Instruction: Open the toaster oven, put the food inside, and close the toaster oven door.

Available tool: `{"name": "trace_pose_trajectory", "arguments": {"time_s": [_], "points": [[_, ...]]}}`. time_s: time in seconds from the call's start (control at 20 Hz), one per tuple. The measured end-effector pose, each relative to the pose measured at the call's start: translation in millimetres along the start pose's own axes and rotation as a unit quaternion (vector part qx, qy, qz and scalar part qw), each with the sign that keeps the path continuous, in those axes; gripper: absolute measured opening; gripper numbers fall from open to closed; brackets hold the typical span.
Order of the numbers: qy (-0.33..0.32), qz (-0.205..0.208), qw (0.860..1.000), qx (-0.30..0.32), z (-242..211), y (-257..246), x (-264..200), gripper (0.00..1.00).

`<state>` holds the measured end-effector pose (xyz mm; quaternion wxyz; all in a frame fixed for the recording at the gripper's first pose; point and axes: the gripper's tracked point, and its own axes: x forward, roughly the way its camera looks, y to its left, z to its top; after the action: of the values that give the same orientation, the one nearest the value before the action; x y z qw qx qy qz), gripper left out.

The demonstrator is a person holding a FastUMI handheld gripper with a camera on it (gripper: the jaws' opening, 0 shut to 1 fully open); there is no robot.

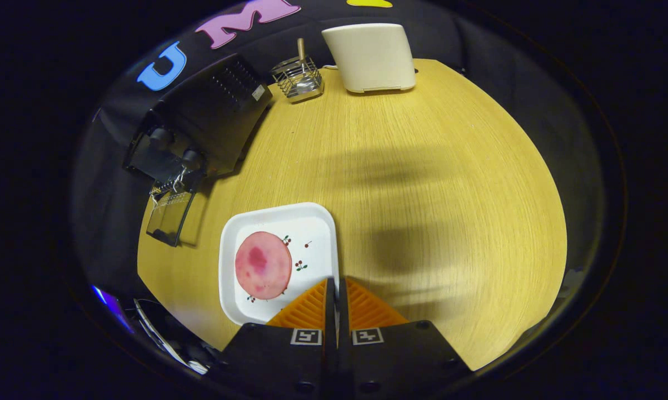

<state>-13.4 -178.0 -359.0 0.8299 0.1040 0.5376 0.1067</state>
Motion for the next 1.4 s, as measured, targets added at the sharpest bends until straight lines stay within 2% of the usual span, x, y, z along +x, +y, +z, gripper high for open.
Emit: {"name": "trace_pose_trajectory", "arguments": {"time_s": [0.25, 0.4, 0.6, 1.05, 1.4], "points": [[-0.019, 0.036, 0.997, 0.064, -3.8, 14.8, -14.8, 0.05], [-0.019, 0.057, 0.989, 0.134, -9.7, 23.1, -21.1, 0.05], [-0.034, 0.064, 0.979, 0.188, -16.0, 30.4, -35.0, 0.05], [-0.095, 0.083, 0.954, 0.272, -19.7, 56.0, -91.5, 0.05], [-0.138, 0.113, 0.940, 0.290, -15.5, 105.9, -129.3, 0.05]]}}
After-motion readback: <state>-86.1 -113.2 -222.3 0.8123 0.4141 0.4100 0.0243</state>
